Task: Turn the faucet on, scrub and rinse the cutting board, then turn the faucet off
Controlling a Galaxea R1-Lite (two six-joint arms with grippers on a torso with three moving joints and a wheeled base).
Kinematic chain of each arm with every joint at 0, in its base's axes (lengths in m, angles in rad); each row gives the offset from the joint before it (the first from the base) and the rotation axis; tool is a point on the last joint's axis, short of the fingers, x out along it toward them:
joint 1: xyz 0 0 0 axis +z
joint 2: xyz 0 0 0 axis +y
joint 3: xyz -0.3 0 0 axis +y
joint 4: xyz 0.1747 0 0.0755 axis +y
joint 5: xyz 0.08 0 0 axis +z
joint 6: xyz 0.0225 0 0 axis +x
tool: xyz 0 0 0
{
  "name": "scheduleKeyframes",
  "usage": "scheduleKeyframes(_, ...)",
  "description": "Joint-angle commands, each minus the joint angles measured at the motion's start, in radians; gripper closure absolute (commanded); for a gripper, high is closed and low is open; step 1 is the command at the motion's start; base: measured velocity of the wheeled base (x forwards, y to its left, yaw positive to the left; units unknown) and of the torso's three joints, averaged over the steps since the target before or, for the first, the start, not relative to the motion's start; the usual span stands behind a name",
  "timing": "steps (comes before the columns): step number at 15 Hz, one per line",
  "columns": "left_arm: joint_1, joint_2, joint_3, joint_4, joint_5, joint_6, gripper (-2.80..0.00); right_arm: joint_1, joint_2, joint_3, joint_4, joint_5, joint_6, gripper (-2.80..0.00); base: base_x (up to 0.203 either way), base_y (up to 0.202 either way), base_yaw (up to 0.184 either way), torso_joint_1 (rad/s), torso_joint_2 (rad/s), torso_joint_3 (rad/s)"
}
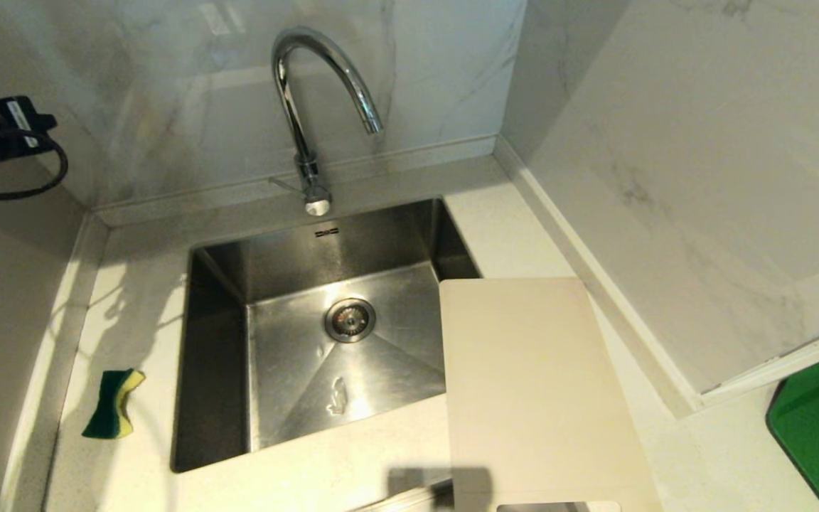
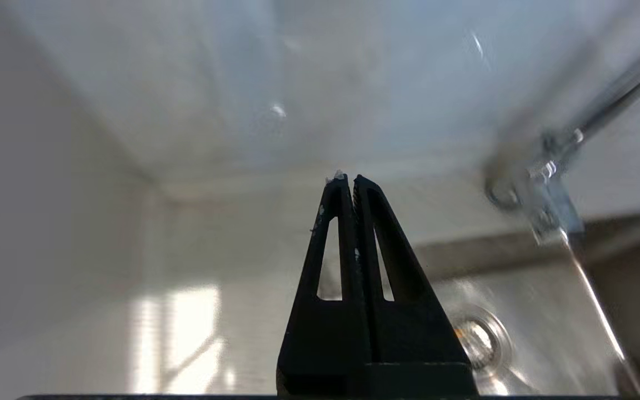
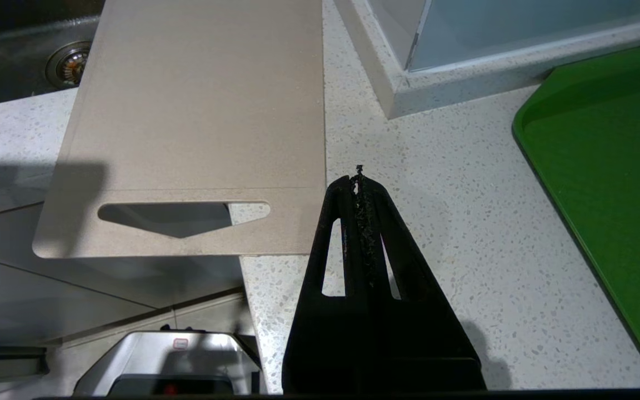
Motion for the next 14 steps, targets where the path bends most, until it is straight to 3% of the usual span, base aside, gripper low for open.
scheduleKeyframes(1, -0.006, -0.139, 0.067, 0.016, 0.002, 0.008, 0.0, 0.0, 0.0, 0.0, 0.0, 0.0, -0.001, 0.0, 0.0, 0.0, 0.0, 0.0, 0.0, 0.0)
scheduleKeyframes(7, -0.021, -0.476, 0.561, 0.023, -0.073, 0.007, 0.0, 0.0, 0.0, 0.0, 0.0, 0.0, -0.001, 0.0, 0.0, 0.0, 0.0, 0.0, 0.0, 0.0)
scheduleKeyframes(14, -0.012, -0.858, 1.04, -0.055, -0.092, 0.002, 0.0, 0.0, 0.0, 0.0, 0.0, 0.0, -0.001, 0.0, 0.0, 0.0, 0.0, 0.0, 0.0, 0.0)
